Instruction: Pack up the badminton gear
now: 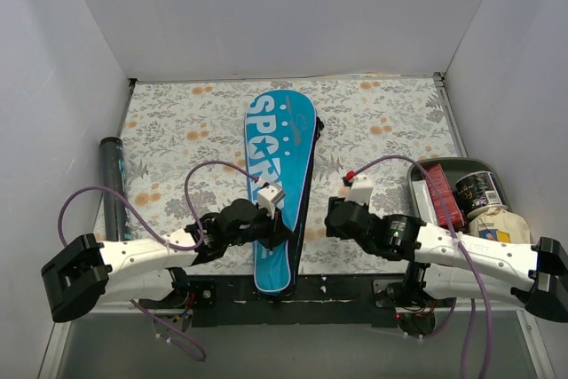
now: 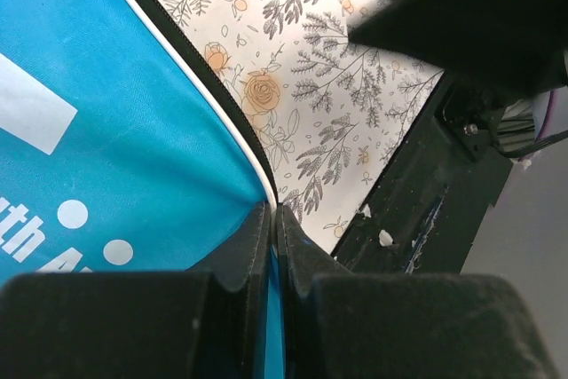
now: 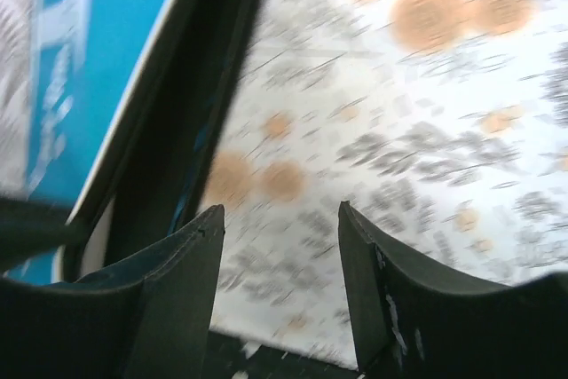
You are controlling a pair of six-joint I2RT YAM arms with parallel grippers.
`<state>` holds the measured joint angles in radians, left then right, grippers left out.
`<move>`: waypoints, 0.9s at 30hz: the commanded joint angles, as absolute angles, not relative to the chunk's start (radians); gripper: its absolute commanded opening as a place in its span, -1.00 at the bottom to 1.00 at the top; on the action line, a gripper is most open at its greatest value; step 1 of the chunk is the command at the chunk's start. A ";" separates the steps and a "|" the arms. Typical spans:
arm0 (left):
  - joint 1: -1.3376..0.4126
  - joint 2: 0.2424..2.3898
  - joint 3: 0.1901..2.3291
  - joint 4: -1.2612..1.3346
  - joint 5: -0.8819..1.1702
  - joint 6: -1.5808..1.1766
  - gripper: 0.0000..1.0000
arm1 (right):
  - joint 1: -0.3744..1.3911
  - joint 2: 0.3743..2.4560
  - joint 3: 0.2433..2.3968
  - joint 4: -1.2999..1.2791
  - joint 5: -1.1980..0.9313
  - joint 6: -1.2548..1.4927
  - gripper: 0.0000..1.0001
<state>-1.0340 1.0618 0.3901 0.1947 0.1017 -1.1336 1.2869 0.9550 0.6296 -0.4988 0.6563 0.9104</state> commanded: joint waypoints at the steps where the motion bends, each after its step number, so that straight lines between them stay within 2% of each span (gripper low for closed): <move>1: -1.064 1.071 0.433 0.229 0.095 -1.112 -1.00 | 1.064 0.917 0.580 -0.441 0.628 0.757 0.24; 5: -1.114 1.109 0.442 0.203 0.120 -1.091 -1.00 | 0.817 0.968 0.621 -0.321 0.514 0.557 0.24; 8: -1.150 1.189 0.477 0.170 0.170 -1.051 -1.00 | 0.711 1.050 0.711 -0.318 0.465 0.499 0.24; 13: -1.227 1.322 0.529 0.130 0.150 -0.986 -1.00 | 0.623 1.169 0.827 -0.275 0.385 0.431 0.23; 21: -1.261 1.309 0.540 0.089 0.103 -0.977 -1.00 | 0.491 1.478 1.026 -0.077 0.121 0.417 0.24; 24: -1.262 1.292 0.535 0.077 0.100 -0.983 -1.00 | 0.489 1.639 1.176 -0.075 0.040 0.396 0.08; 26: -1.269 1.289 0.531 0.075 0.106 -0.985 -1.00 | 0.491 1.742 1.268 -0.063 -0.027 0.385 -0.12; 27: -1.272 1.289 0.531 0.072 0.104 -0.986 -1.00 | 0.492 1.770 1.294 -0.057 -0.038 0.384 -0.32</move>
